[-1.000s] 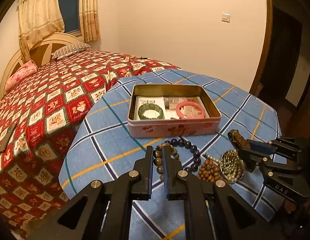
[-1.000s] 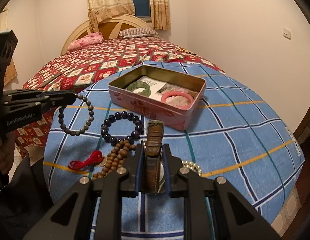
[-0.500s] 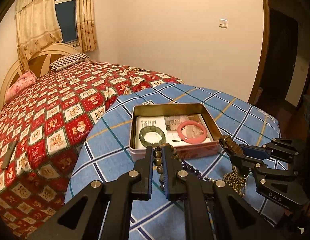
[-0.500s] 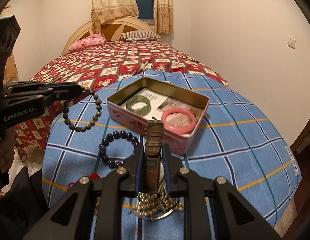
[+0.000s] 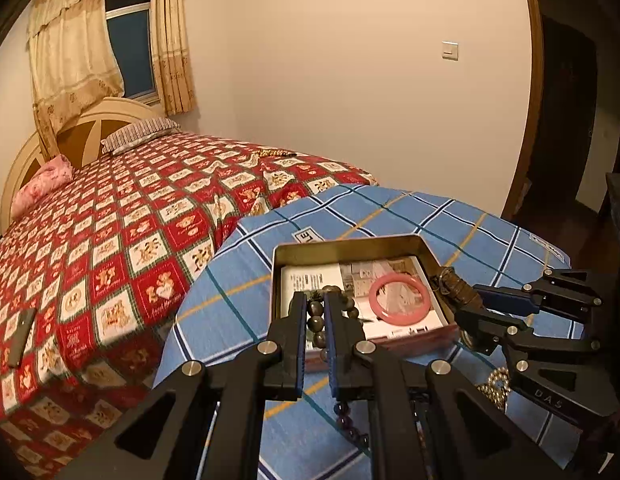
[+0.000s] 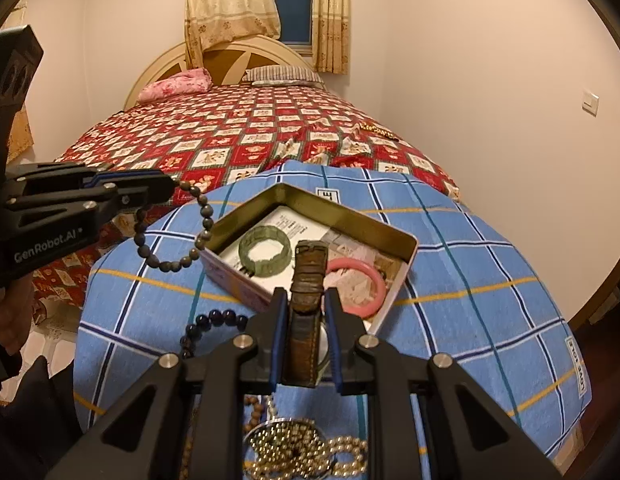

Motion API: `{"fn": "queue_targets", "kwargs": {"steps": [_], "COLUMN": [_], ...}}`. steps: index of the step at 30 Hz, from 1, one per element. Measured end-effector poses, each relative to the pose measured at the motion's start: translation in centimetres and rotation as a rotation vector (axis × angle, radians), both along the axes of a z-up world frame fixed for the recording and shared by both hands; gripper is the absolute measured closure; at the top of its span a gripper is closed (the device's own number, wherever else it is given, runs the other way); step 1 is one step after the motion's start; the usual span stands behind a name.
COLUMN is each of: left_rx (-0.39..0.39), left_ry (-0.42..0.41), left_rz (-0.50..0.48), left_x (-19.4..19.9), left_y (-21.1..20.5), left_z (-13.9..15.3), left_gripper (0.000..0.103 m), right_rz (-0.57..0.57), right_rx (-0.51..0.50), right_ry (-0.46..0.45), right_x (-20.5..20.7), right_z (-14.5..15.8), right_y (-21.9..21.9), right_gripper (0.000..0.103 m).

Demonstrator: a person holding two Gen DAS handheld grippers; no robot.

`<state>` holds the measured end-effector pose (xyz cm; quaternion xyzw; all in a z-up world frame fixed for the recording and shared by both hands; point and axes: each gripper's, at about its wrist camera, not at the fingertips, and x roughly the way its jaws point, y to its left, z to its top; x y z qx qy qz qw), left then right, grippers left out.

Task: Organize jewelry
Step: 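Carry the watch and bead bracelet into the tin and open both tools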

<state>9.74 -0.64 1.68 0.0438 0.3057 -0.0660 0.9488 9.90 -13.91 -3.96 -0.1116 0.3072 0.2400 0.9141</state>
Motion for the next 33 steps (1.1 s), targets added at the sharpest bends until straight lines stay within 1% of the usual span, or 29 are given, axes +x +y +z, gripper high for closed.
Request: {"fn": "queue_targets", "kwargs": {"steps": [5, 15, 23, 33], "left_rx": [0.009, 0.011, 0.036, 0.061], "left_ry": [-0.009, 0.008, 0.03, 0.068], "left_rz": [-0.001, -0.002, 0.013, 0.014], "left_x": [1.5, 4.6, 7.7, 10.1], "left_y": [-0.2, -1.0, -1.2, -2.0], "left_z": [0.4, 0.4, -0.6, -2.0], "left_gripper": [0.095, 0.095, 0.095, 0.095], "right_rz": [-0.002, -0.034, -0.067, -0.094], "right_rx": [-0.017, -0.047, -0.068, -0.084], "right_ry": [-0.004, 0.003, 0.011, 0.046], "right_x": [1.4, 4.6, 7.1, 8.9], "right_z": [0.5, 0.8, 0.5, -1.0], "right_y": [0.3, 0.6, 0.8, 0.7], "right_gripper": [0.082, 0.082, 0.082, 0.082]}}
